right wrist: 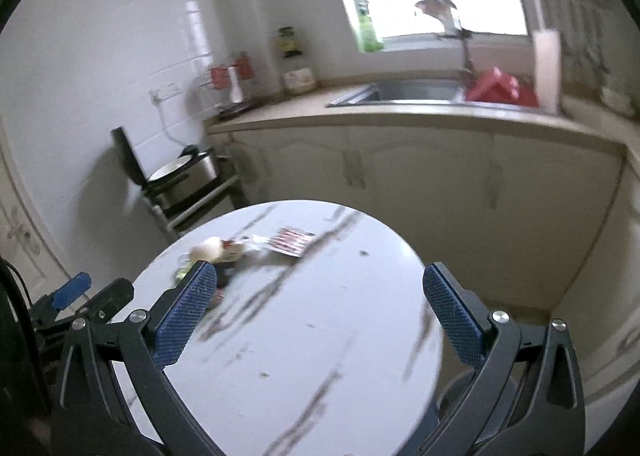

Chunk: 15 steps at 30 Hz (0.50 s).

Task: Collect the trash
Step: 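Return both grippers to the trash pile on the table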

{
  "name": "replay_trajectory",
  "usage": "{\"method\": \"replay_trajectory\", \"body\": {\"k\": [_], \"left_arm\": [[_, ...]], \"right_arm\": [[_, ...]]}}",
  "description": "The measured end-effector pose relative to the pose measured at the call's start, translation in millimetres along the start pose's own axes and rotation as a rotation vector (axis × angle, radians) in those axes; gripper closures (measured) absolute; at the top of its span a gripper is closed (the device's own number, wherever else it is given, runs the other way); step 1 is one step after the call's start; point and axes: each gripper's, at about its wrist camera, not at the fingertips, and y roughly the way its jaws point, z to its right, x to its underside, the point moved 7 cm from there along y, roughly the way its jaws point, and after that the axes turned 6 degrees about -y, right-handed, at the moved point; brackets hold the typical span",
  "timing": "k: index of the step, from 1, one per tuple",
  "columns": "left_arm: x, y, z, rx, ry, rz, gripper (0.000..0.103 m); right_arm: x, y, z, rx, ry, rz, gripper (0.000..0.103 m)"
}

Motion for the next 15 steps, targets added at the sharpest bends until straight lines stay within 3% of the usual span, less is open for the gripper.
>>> {"method": "replay_trajectory", "body": {"k": [9, 15], "left_arm": [[5, -31, -31, -0.077, -0.047, 0.048, 0.001], [15, -21, -33, -0.091, -0.055, 0.014, 0.001]], "right_arm": [[-17, 2, -78, -0.018, -0.155, 0.040, 0.000], [-18, 13, -94, -0.002, -0.197, 0.035, 0.000]]}}
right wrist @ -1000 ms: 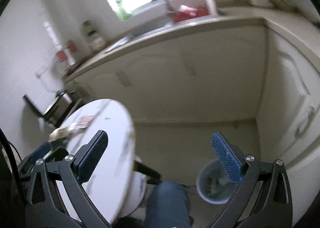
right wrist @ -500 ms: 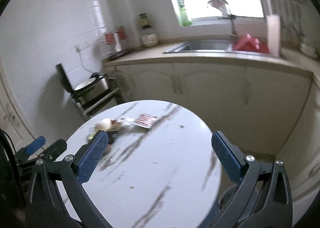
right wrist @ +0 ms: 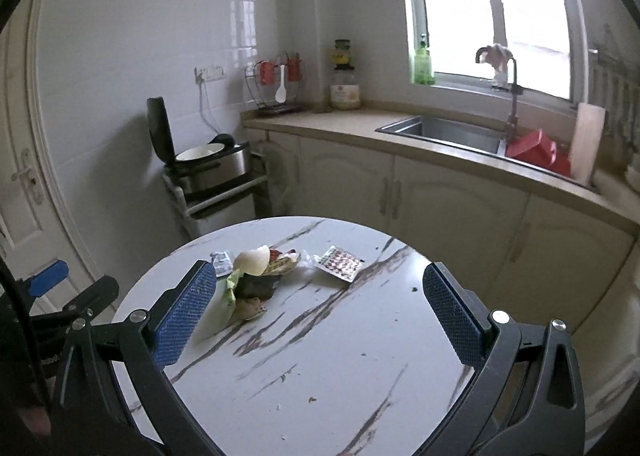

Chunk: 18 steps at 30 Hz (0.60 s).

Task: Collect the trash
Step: 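Return both grippers to the trash pile on the table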

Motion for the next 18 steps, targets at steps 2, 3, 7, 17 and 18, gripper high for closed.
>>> {"method": "replay_trajectory", "body": {"k": [2, 3, 7, 17, 18], "left_arm": [[2, 8, 0, -0.003, -0.008, -0.014, 0.001], [2, 16, 2, -0.002, -0.006, -0.030, 0.001], [2, 51, 14, 0.007, 0.016, -0.092, 0.001], [2, 167, 30, -0.004, 0.060, -0.245, 0.002], [2, 180, 32, -0.010, 0.063, -0.263, 0.002]], "right_arm": [[3, 9, 1, 0.005, 0.000, -0.021, 0.000], [4, 13, 2, 0.004, 0.000, -0.030, 0.000], [16, 39, 10, 0.007, 0.005, -0.098, 0.000], [50, 107, 21, -0.034, 0.027, -0.251, 0.000], [53, 113, 21, -0.040, 0.031, -0.263, 0.000]]}}
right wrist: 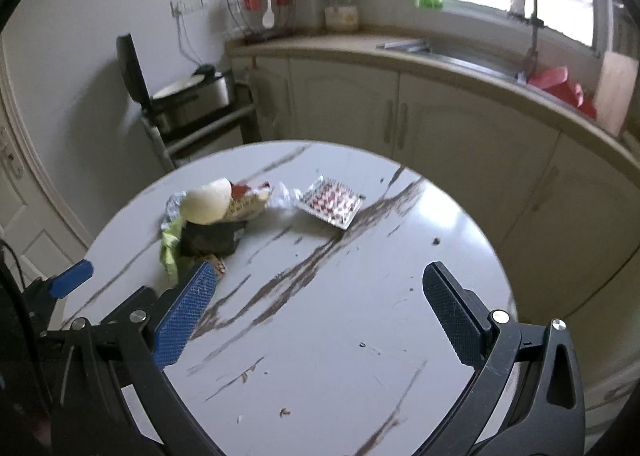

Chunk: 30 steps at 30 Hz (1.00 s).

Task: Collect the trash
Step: 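Return both grippers to the trash pile on the table, then grasp the green snack bag with the left gripper while the right grasps the brown lump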

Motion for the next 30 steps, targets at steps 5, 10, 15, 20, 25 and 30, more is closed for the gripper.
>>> {"method": "replay_trajectory", "body": {"k": [5, 10, 15, 20, 25, 30], "left_arm": [[-24, 44, -3, 0.003, -0.023, -0.042, 0.011], [-41, 77, -14, 0.083, -0.079, -0.091, 0.029], [-61, 87, -21, 0.145, -0.051, -0.082, 0.060], [-78, 93, -34, 0.172, -0.022, -0.077, 0.089], [-79, 95, -52, 0.197, -0.027, -0.066, 0.095], [-70, 91, -73, 0.204, -0.034, -0.046, 0.098]], "right_arm": [[8, 26, 5, -0.017, 0.017, -0.054, 0.000], [13, 43, 4, -0.036, 0.014, -0.092, 0.000], [15, 56, -5, -0.057, 0.003, -0.118, 0.000], [14, 63, -24, -0.102, -0.027, -0.131, 0.000], [16, 72, -43, -0.140, -0.054, -0.148, 0.000], [19, 77, -65, -0.185, -0.085, -0.155, 0.000]]}}
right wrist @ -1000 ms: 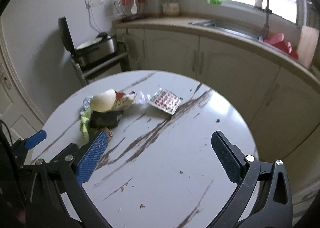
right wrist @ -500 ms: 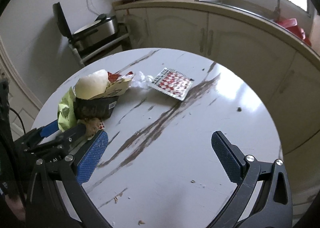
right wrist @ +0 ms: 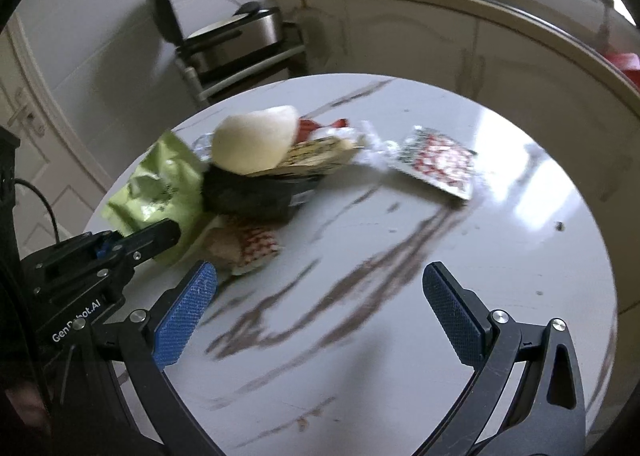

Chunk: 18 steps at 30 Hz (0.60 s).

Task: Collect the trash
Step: 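Grasp the green snack bag with the left gripper while the right grasps the brown lump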

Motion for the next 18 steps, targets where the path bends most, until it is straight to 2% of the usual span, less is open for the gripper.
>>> {"method": "replay_trajectory", "body": {"k": [6, 8, 10, 14, 18], "left_arm": [[27, -24, -18, -0.027, -0.020, 0.026, 0.099], [32, -29, -21, -0.040, -0.024, 0.033, 0.099], [39, -36, -15, -0.049, -0.029, 0.037, 0.099], [47, -42, -5, -0.057, -0.036, 0.033, 0.099], [48, -44, -3, -0.053, -0.042, 0.029, 0.099]], "right_arm": [[-5, 11, -34, -0.046, -0.074, 0.010, 0.004], [-7, 19, -44, -0.048, -0.098, 0.003, 0.014], [-9, 25, -54, -0.044, -0.124, -0.005, 0.036], [-7, 39, -66, -0.003, -0.171, -0.025, 0.050], [-5, 36, -71, -0.014, -0.172, -0.007, 0.066]]}}
